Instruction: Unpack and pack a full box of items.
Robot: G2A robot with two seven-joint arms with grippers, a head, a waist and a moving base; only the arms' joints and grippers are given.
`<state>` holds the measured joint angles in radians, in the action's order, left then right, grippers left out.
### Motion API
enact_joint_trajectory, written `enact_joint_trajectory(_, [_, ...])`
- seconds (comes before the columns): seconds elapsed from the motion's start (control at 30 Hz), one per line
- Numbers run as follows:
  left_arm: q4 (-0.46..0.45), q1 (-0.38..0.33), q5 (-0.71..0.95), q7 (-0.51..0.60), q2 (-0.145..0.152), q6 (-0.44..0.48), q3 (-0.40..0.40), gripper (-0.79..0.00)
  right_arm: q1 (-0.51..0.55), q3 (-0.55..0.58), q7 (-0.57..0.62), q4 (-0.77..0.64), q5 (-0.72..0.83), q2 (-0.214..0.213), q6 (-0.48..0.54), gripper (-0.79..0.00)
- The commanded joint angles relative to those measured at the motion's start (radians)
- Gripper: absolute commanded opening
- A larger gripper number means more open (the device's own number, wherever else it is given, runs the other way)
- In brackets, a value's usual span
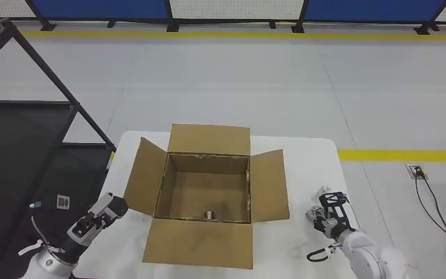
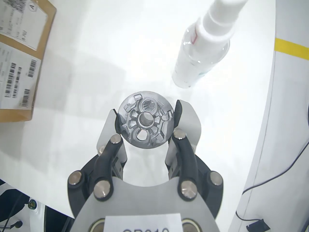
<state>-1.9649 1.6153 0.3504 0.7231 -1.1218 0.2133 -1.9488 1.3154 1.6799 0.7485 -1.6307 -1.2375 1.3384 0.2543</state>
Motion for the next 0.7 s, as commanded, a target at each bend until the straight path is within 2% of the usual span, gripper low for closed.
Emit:
enact_joint_trajectory(0.0, [0.0, 0.0, 0.001, 0.0, 0.001, 0.001, -0.001, 0.0, -0.012, -0.004, 0.008, 0.022, -0.006, -0.002, -0.006, -0.785])
enact_joint_trajectory(0.17, [0.0, -0.001, 0.0, -0.005, 0.003, 0.002, -0.001, 0.0, -0.029, -0.016, 0.011, 0.043, -0.015, -0.007, -0.012, -0.785])
enact_joint_trajectory(0.33, [0.002, -0.002, -0.002, -0.008, 0.004, 0.002, -0.001, 0.0, -0.032, -0.021, 0.013, 0.045, -0.014, -0.013, -0.023, -0.225])
enact_joint_trajectory(0.37, [0.003, -0.002, -0.002, -0.01, 0.005, 0.002, 0.0, 0.0, -0.033, -0.021, 0.014, 0.045, -0.013, -0.013, -0.024, -0.148])
enact_joint_trajectory(0.4, [0.003, -0.002, -0.002, -0.011, 0.005, 0.002, 0.0, 0.0, -0.033, -0.021, 0.015, 0.044, -0.011, -0.015, -0.024, -0.009])
enact_joint_trajectory(0.57, [0.005, -0.002, 0.003, -0.013, 0.006, 0.003, 0.0, 0.0, -0.019, -0.008, 0.011, 0.008, -0.001, -0.021, -0.025, 0.0])
enact_joint_trajectory(0.67, [0.007, -0.003, 0.007, -0.014, 0.008, 0.005, -0.004, 0.0, 0.009, 0.014, 0.006, -0.067, -0.002, -0.026, -0.038, 0.0])
